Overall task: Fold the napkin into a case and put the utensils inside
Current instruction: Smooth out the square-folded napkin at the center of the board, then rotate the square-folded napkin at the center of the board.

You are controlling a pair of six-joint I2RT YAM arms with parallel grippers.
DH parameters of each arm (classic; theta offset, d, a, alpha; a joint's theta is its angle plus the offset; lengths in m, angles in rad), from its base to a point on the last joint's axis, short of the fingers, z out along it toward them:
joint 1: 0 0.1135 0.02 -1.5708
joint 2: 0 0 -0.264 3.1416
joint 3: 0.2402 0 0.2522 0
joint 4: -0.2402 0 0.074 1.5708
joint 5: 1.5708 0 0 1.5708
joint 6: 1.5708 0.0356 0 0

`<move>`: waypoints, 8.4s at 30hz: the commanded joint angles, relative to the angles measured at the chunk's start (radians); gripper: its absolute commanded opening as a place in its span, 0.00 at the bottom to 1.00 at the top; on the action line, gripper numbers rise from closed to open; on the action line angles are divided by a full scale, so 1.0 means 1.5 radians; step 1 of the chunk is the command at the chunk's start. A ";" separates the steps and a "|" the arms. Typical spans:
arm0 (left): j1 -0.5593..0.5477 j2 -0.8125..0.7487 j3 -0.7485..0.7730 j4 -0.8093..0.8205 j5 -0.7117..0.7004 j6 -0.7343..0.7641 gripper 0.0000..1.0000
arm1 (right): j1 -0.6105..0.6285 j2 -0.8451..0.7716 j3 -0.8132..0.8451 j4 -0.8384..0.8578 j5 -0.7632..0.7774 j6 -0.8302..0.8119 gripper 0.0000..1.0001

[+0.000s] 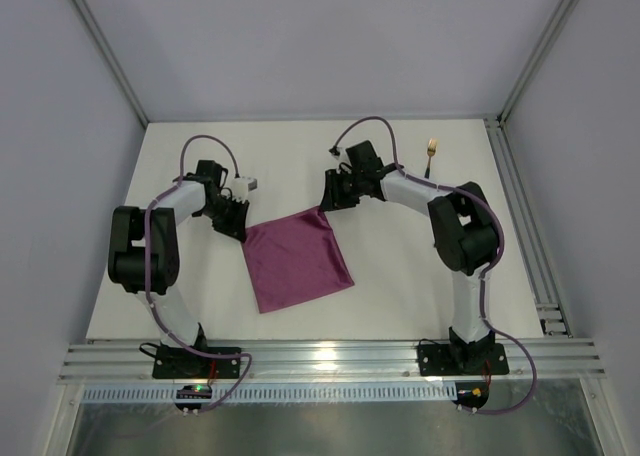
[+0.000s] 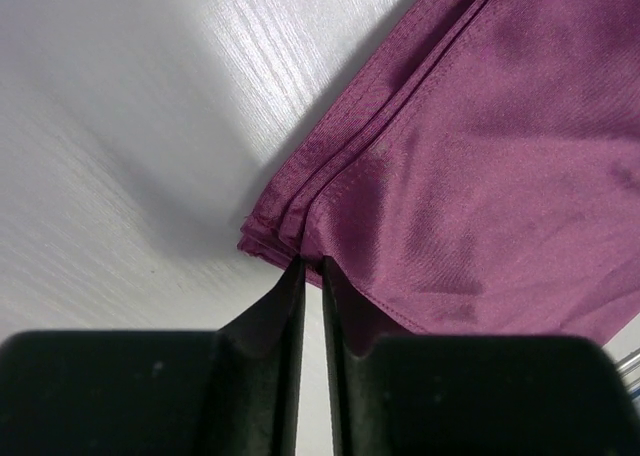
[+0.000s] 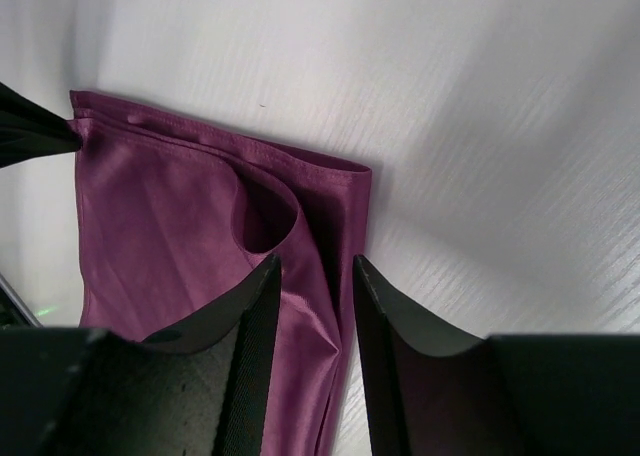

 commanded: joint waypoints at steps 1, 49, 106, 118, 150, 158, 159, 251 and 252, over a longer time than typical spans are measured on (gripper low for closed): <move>-0.003 -0.019 0.019 0.019 0.004 -0.001 0.16 | 0.006 -0.049 -0.011 0.040 -0.008 -0.017 0.40; -0.002 -0.047 0.016 0.048 -0.029 -0.001 0.00 | 0.017 0.025 0.071 0.024 0.014 -0.037 0.04; 0.013 0.009 0.032 0.098 -0.090 -0.009 0.14 | 0.005 0.073 0.066 0.098 -0.002 0.212 0.04; 0.013 0.016 0.034 0.106 -0.094 -0.008 0.13 | -0.024 0.095 0.047 0.124 0.019 0.280 0.04; -0.072 0.001 0.023 0.085 -0.126 0.009 0.17 | 0.014 -0.148 -0.290 0.136 0.014 0.163 0.04; -0.071 -0.005 0.031 0.092 -0.135 0.012 0.18 | 0.011 -0.209 -0.242 0.054 0.057 0.111 0.04; -0.071 -0.013 0.036 0.087 -0.133 0.013 0.18 | 0.008 -0.209 -0.231 0.045 0.062 0.107 0.05; -0.200 -0.203 -0.205 -0.101 -0.169 0.121 0.40 | -0.038 -0.234 -0.356 0.106 0.070 0.148 0.57; -0.200 -0.201 -0.208 -0.097 -0.179 0.121 0.40 | -0.037 -0.236 -0.356 0.106 0.068 0.148 0.57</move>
